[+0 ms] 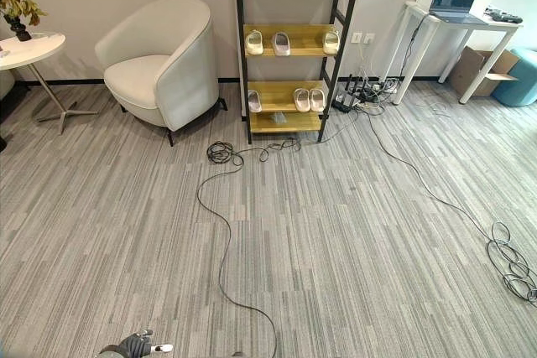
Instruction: Arrange the slippers neatly on the shoe rack.
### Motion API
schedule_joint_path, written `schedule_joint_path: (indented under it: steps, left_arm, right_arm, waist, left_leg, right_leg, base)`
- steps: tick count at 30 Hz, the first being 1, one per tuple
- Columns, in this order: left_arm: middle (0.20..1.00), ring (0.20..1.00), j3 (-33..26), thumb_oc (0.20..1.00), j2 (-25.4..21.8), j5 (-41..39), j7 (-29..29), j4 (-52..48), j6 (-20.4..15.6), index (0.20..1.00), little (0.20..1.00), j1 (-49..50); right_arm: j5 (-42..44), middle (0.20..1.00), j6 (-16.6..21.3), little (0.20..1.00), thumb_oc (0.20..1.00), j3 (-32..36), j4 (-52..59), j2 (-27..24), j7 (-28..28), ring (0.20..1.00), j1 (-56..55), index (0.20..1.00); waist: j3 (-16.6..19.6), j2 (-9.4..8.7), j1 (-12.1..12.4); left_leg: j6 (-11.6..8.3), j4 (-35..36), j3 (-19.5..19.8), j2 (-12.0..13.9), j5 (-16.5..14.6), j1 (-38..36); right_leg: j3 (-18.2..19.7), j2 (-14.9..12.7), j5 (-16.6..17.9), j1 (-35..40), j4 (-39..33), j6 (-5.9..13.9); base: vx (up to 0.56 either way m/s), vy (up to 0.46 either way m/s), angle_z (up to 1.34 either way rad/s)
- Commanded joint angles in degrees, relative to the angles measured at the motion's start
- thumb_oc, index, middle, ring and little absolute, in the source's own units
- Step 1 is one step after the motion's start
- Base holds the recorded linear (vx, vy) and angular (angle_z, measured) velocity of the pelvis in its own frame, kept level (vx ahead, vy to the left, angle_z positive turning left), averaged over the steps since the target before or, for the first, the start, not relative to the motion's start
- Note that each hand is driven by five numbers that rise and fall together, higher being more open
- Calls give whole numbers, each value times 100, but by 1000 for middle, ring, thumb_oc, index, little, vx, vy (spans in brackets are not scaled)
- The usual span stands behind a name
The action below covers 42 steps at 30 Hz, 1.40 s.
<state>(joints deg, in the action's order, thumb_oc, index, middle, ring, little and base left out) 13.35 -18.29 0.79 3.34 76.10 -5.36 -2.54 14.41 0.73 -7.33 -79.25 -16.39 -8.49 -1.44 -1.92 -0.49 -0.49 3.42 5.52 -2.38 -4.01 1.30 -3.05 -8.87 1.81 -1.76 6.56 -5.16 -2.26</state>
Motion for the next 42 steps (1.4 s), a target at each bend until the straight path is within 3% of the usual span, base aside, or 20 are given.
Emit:
schedule_joint_path:
  steps: [1,20,23,24,26,27,28,30,31,32,34,36,37,38,39,40,41,42]
  left_arm:
    - [1000,1000,207,1000,228,180,-145,328,-53,1000,1000,-359]
    - [1000,1000,501,1000,358,174,-79,292,2,1000,1000,-496]
    - [1000,1000,557,1000,406,161,-22,234,9,1000,1000,-498]
    - [1000,1000,586,1000,404,125,-11,159,3,1000,1000,-546]
    - [1000,1000,613,1000,405,123,-8,115,7,1000,1000,-583]
    - [1000,1000,692,1000,414,138,-23,28,8,1000,1000,-647]
    - [1000,1000,693,1000,413,138,-23,28,8,1000,1000,-649]
    - [1000,1000,773,1000,421,190,-41,-56,12,1000,1000,-695]
    - [1000,1000,835,1000,419,214,-75,-117,14,1000,1000,-738]
    - [1000,1000,902,1000,461,257,-122,-175,16,1000,1000,-779]
    - [1000,1000,949,1000,493,278,-153,-196,25,1000,1000,-772]
    - [1000,1000,982,1000,568,307,-114,-163,14,1000,1000,-682]
    - [1000,1000,982,1000,568,307,-114,-162,13,1000,1000,-683]
    - [1000,1000,960,1000,600,389,-68,-39,12,1000,1000,-608]
    - [1000,1000,961,1000,601,390,-69,-36,10,1000,1000,-606]
    - [1000,1000,974,1000,605,427,-49,10,4,1000,1000,-594]
    - [1000,1000,991,1000,597,512,-43,56,5,1000,1000,-592]
    - [1000,1000,985,1000,593,514,-33,78,-10,1000,1000,-566]
  right_arm:
    - [41,1000,53,1000,1000,-20,-159,-221,88,1000,37,1000]
    - [299,1000,27,1000,1000,-104,9,-156,90,1000,261,1000]
    - [198,1000,-3,1000,1000,-206,-49,-109,37,1000,233,1000]
    - [153,1000,-18,1000,1000,-272,-84,-72,14,1000,232,1000]
    - [104,1000,-26,1000,1000,-307,-111,-61,6,1000,241,1000]
    - [1,1000,-51,1000,1000,-372,-148,-45,-4,1000,237,1000]
    - [1,1000,-52,1000,1000,-371,-148,-44,-4,1000,238,1000]
    - [-73,1000,-72,1000,1000,-415,-175,-33,-18,1000,223,1000]
    - [-85,1000,-81,1000,1000,-420,-196,-43,-3,1000,210,1000]
    - [-93,1000,-93,1000,1000,-401,-194,-101,1,1000,213,1000]
    - [-106,1000,-110,1000,1000,-383,-192,-134,25,1000,219,1000]
    - [-210,1000,-106,1000,1000,-391,-229,-182,19,1000,174,1000]
    - [-210,1000,-106,1000,1000,-390,-228,-182,19,1000,174,1000]
    - [-278,1000,-91,1000,1000,-430,-232,-175,1,1000,183,1000]
    - [-278,1000,-90,1000,1000,-430,-232,-175,1,1000,181,1000]
    - [-288,1000,-83,1000,1000,-463,-226,-174,-3,1000,215,1000]
    - [-303,1000,-61,1000,1000,-532,-204,-176,10,1000,312,1000]
    - [-322,1000,-51,1000,1000,-570,-189,-154,5,1000,327,1000]
  waist:
    - [40,249,41]
    - [-34,342,-107]
    - [-59,383,-206]
    - [-150,349,-257]
    - [-206,314,-268]
    - [-337,259,-254]
    - [-337,263,-256]
    - [-418,205,-235]
    - [-525,173,-187]
    - [-630,136,-180]
    - [-662,137,-179]
    - [-707,143,-57]
    - [-695,131,-54]
    - [-656,137,26]
    - [-668,117,38]
    - [-654,146,90]
    - [-611,224,231]
    - [-598,215,320]
  left_leg:
    - [-629,-52,-100,477,-272,-209]
    - [-697,-52,-252,599,-232,-257]
    - [-790,-106,-407,773,-247,-481]
    - [-870,-547,-498,934,-352,-406]
    - [-909,-887,-535,1012,-432,-313]
    - [-966,-1606,-556,1171,-319,-38]
    - [-970,-1634,-550,1178,-331,-20]
    - [-1019,-2584,-492,1354,9,393]
    - [-1040,-3236,-356,1445,369,754]
    - [-936,-3934,-329,1474,720,1210]
    - [-876,-4111,-365,1456,713,1377]
    - [-692,-3728,-458,952,200,1683]
    - [-689,-3693,-468,939,227,1683]
    - [-587,-2889,-658,697,64,1795]
    - [-578,-2853,-683,675,66,1751]
    - [-571,-2313,-813,587,195,1809]
    - [-658,-1502,-903,395,570,2021]
    - [-682,-1224,-821,275,655,2048]
  right_leg:
    - [103,-615,45,-150,16,967]
    - [223,-498,-6,-169,16,873]
    - [379,-367,-93,-59,44,751]
    - [504,-300,-162,-66,180,659]
    - [570,-272,-212,-67,271,612]
    - [649,-205,-280,-17,379,508]
    - [646,-199,-280,-22,382,505]
    - [709,-132,-310,61,397,384]
    - [728,-110,-306,131,387,308]
    - [766,-81,-308,217,327,214]
    - [791,-69,-324,233,333,187]
    - [934,-58,-375,395,285,237]
    - [936,-71,-368,378,285,239]
    - [1035,-17,-393,460,212,313]
    - [1048,-44,-399,488,201,322]
    - [1093,8,-431,555,150,346]
    - [1279,200,-479,708,29,338]
    - [1410,252,-510,765,16,333]
  base:
    - [0,0,0]
    - [0,-54,-1]
    - [86,-172,-11]
    - [37,-174,-35]
    - [33,-215,-41]
    - [34,-234,-23]
    - [46,-266,-32]
    - [37,-227,-33]
    - [26,-303,-23]
    - [48,-291,-24]
    - [91,-124,-22]
    - [160,-13,-7]
    - [208,-5,-7]
    - [150,-3,-17]
    - [236,1,-30]
    - [245,-9,-32]
    - [322,-22,-28]
    - [335,-27,-42]
